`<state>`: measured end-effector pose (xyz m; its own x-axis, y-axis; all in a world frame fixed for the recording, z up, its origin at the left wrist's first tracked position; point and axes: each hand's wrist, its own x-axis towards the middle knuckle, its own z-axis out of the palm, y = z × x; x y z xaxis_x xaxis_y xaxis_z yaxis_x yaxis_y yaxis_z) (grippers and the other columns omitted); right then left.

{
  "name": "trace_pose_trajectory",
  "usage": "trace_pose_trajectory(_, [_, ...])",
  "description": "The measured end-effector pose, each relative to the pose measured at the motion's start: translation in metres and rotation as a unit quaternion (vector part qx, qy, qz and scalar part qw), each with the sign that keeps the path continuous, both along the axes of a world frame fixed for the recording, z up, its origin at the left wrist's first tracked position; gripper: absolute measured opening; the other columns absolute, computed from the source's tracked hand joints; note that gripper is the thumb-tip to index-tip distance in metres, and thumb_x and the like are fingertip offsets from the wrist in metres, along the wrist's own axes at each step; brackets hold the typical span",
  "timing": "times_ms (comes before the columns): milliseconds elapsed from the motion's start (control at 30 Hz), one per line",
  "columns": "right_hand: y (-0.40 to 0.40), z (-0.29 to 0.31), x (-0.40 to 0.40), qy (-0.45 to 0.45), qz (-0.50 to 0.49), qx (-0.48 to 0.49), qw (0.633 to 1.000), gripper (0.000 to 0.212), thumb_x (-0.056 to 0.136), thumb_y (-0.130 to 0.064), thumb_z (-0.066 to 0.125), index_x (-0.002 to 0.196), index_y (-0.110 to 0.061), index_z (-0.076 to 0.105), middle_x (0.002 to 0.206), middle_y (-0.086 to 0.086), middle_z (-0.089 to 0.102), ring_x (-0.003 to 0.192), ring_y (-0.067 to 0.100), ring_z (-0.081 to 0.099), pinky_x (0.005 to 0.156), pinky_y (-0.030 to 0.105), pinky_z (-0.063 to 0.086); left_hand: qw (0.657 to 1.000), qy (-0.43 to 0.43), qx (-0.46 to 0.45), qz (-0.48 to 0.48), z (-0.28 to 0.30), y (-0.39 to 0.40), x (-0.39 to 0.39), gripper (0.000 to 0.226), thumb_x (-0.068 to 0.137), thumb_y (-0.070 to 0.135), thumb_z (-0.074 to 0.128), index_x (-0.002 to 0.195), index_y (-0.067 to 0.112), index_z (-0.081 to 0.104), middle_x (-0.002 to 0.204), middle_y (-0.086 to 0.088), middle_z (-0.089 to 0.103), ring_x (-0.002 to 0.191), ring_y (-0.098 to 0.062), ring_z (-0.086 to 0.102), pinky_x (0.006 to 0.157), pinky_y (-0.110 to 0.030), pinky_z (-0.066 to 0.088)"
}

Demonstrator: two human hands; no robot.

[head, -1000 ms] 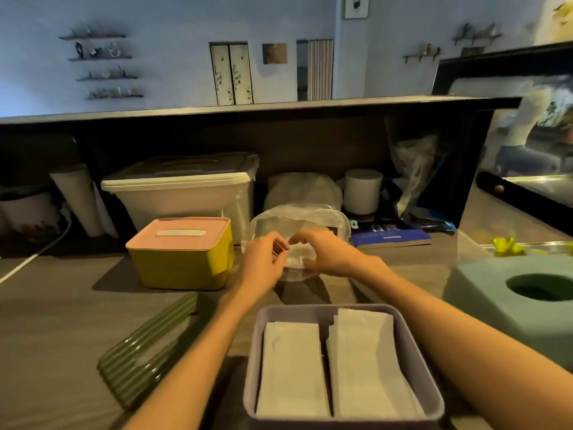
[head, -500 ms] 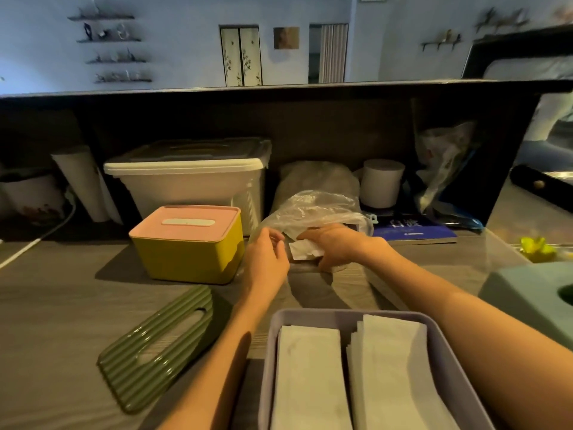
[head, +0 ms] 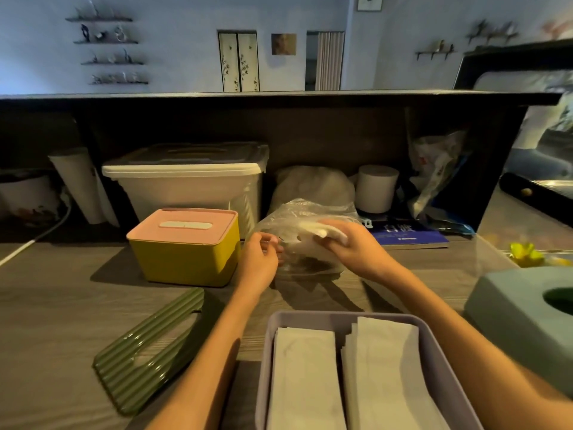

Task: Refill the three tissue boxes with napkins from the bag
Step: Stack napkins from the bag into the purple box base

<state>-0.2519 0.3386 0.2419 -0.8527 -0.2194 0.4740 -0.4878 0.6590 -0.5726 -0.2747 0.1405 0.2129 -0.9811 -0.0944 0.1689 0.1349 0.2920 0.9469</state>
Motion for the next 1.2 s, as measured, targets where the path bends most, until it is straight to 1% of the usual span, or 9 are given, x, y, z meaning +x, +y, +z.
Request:
trace_pose_trajectory(100, [0.000,0.007,0.020,-0.066,-0.005,-0.204,0.977,0.022,0.102,-0.022,0.062,0.114,-0.039,0.068,0.106,-0.017,0.073,0.101,0.001,0.067,0.081,0.016,0.055,0.999,-0.015,0.020,-0.021,0.002,0.002,0.002,0.036,0.103,0.048,0.046,0.115,0.019,0.062,0.107,0.000,0.072,0.088,-0.013,0.072,0.085,-0.037,0.060])
trace_pose_trajectory(267, [0.008,0.014,0.032,-0.188,0.034,-0.457,0.869,0.021,0.099,-0.020,0.063,0.120,-0.023,0.064,0.100,-0.004,0.077,0.098,0.017,0.074,0.074,0.031,0.062,0.974,-0.100,0.151,-0.134,0.006,0.004,0.010,0.092,0.066,0.091,0.060,0.137,0.033,0.055,0.134,0.001,0.064,0.124,-0.020,0.061,0.108,-0.049,0.047])
trace_pose_trajectory(400, [0.009,0.011,0.037,-0.253,0.032,-0.529,0.809,0.037,0.097,-0.022,0.066,0.132,-0.022,0.056,0.121,0.007,0.071,0.107,0.023,0.072,0.078,0.038,0.061,0.942,-0.131,0.215,-0.221,0.010,0.007,0.020,0.086,0.066,0.065,0.080,0.137,0.021,0.057,0.128,-0.003,0.070,0.118,-0.020,0.066,0.100,-0.038,0.053])
trace_pose_trajectory(500, [0.006,0.007,0.039,-0.269,0.002,-0.550,0.791,0.019,0.096,-0.025,0.067,0.115,-0.022,0.063,0.106,0.004,0.077,0.100,0.023,0.073,0.079,0.041,0.059,0.938,-0.138,0.193,-0.254,0.006,0.011,0.025,0.085,0.063,0.046,0.091,0.135,0.016,0.058,0.120,-0.004,0.073,0.113,-0.020,0.069,0.097,-0.040,0.055])
trace_pose_trajectory(600, [0.004,0.006,0.039,-0.286,0.009,-0.537,0.793,0.028,0.090,-0.038,0.073,0.112,-0.024,0.064,0.101,0.002,0.079,0.100,0.022,0.074,0.082,0.039,0.057,0.937,-0.137,0.199,-0.251,0.007,0.015,0.028,0.079,0.067,0.046,0.088,0.134,0.017,0.058,0.120,-0.002,0.074,0.113,-0.018,0.069,0.100,-0.041,0.053])
trace_pose_trajectory(700, [0.002,0.005,0.041,-0.285,-0.019,-0.517,0.807,0.011,0.095,-0.027,0.070,0.099,-0.024,0.061,0.082,-0.002,0.075,0.080,0.015,0.069,0.066,0.029,0.053,0.936,-0.149,0.167,-0.272,0.006,0.017,0.030,0.063,0.072,0.034,0.082,0.129,0.020,0.060,0.115,-0.002,0.075,0.108,-0.017,0.071,0.096,-0.040,0.056])
trace_pose_trajectory(833, [0.002,-0.002,0.039,-0.262,-0.050,-0.455,0.849,0.035,0.101,-0.030,0.061,0.133,-0.017,0.060,0.114,0.003,0.073,0.101,0.019,0.071,0.073,0.033,0.057,0.953,-0.119,0.113,-0.255,-0.001,0.017,0.025,0.054,0.078,0.011,0.083,0.126,0.020,0.060,0.115,-0.002,0.074,0.107,-0.016,0.070,0.085,-0.032,0.060])
trace_pose_trajectory(1000, [0.007,-0.002,0.040,-0.157,-0.090,-0.352,0.918,0.020,0.103,-0.033,0.058,0.120,-0.027,0.065,0.111,0.001,0.073,0.098,0.017,0.073,0.080,0.037,0.063,0.963,-0.122,0.097,-0.221,-0.006,0.013,0.019,0.064,0.074,0.022,0.089,0.130,0.018,0.059,0.119,-0.004,0.072,0.112,-0.020,0.068,0.092,-0.042,0.059])
trace_pose_trajectory(1200, [0.019,0.005,0.041,-0.057,-0.160,-0.416,0.894,0.024,0.102,-0.031,0.059,0.125,-0.024,0.058,0.111,-0.003,0.067,0.097,0.013,0.068,0.062,0.020,0.058,0.958,-0.149,0.154,-0.191,-0.009,0.011,0.016,0.068,0.073,0.025,0.088,0.132,0.013,0.056,0.120,-0.008,0.071,0.110,-0.022,0.070,0.088,-0.039,0.060])
